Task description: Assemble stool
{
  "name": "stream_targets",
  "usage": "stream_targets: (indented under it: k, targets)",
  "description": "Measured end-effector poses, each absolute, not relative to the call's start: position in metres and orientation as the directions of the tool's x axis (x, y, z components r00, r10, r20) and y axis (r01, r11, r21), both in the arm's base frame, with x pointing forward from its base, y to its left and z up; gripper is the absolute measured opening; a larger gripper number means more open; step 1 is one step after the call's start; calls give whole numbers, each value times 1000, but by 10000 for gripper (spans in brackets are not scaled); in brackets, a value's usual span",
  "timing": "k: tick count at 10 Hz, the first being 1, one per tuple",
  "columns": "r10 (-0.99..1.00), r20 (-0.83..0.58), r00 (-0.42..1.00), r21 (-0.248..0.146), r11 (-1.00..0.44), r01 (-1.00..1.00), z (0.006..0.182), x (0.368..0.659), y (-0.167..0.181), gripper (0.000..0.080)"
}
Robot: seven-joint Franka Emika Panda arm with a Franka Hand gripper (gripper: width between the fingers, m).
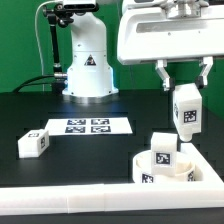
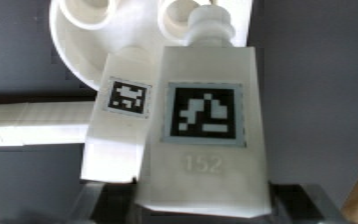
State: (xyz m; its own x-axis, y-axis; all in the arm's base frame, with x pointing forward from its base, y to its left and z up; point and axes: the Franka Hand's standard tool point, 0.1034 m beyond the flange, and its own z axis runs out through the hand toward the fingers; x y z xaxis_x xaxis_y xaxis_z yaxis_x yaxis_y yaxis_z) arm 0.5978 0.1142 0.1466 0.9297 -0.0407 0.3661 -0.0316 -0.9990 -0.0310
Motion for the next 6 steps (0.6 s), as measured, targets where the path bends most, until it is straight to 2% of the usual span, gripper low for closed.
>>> stream_targets:
  k: [2,5,6]
  targets:
    - [42,370,928,10,-999,41,141,600,104,334]
    - [46,432,901,-1,-999,51,143,604,109,334]
    - [50,535,843,-13,-998,67,145,607,113,334]
